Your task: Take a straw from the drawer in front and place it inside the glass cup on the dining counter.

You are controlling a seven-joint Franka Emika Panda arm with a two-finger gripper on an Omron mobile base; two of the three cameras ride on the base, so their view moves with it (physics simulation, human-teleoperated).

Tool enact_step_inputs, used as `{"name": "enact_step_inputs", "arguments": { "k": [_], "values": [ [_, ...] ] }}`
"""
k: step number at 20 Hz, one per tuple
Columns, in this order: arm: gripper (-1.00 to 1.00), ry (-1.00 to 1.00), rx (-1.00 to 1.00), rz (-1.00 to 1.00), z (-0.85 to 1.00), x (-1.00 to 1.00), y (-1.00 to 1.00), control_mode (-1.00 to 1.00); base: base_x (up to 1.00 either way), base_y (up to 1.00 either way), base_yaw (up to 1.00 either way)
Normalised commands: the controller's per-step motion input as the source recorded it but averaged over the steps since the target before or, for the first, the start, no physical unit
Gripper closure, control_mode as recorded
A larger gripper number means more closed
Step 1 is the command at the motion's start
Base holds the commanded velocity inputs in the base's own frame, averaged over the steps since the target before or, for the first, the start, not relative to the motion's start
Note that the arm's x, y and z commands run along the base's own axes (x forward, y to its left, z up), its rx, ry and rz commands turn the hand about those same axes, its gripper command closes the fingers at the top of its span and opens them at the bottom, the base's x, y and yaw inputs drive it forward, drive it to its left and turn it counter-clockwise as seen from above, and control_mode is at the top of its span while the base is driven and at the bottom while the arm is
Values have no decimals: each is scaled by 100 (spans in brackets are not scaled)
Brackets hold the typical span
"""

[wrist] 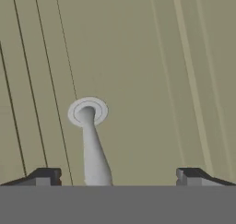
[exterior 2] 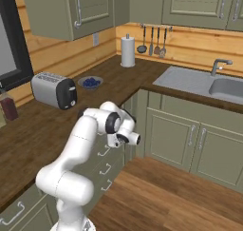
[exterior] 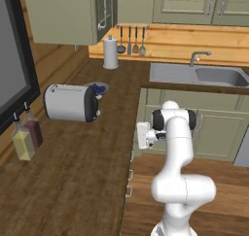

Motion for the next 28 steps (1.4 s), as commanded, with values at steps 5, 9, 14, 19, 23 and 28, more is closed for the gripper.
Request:
{"name": "enact_step_inputs", "arguments": {
  "k": [5, 9, 14, 19, 23, 28],
  "values": [
    [-100, 0, 0, 0, -39, 28, -4, -100, 0, 0, 0],
    [-100, 0, 1, 0, -8, 15, 18, -100, 0, 0, 0],
    [-100, 0, 0, 0, 0, -1, 62, -100, 0, 0, 0],
    [-100, 0, 0, 0, 0, -1, 46, -100, 0, 0, 0],
    [100, 0, 0, 0, -6, 2, 43, -100, 0, 0, 0],
    [100, 0, 0, 0, -8, 2, 28, -100, 0, 0, 0]
  ]
}}
